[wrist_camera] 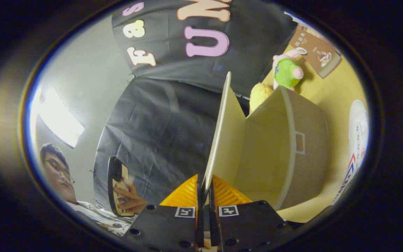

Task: Open the storage box then place both shoes into the box .Put the left shoe in first, then the right shoe, with the right side of both shoes facing outward in a uniform manner.

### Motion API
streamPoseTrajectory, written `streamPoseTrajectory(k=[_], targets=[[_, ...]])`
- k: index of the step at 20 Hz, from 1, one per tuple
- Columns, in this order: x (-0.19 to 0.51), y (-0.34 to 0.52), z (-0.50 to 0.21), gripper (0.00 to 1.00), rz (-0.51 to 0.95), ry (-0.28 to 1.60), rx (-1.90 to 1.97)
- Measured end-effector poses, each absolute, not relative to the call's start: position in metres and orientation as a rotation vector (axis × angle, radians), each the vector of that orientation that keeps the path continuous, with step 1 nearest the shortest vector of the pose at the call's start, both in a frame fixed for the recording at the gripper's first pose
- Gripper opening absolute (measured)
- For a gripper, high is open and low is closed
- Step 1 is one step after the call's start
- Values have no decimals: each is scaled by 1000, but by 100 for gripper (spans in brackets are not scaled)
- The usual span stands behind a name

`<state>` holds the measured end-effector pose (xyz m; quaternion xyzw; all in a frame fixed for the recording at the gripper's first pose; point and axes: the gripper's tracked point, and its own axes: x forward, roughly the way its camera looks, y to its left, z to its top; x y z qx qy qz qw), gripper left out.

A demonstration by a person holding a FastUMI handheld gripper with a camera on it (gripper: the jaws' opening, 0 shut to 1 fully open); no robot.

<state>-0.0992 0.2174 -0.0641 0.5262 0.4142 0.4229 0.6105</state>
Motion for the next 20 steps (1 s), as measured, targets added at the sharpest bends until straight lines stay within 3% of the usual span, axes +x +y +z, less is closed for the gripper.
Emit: streamPoseTrajectory(k=[20], targets=[[-96,407,-4,15,1102,978,970]])
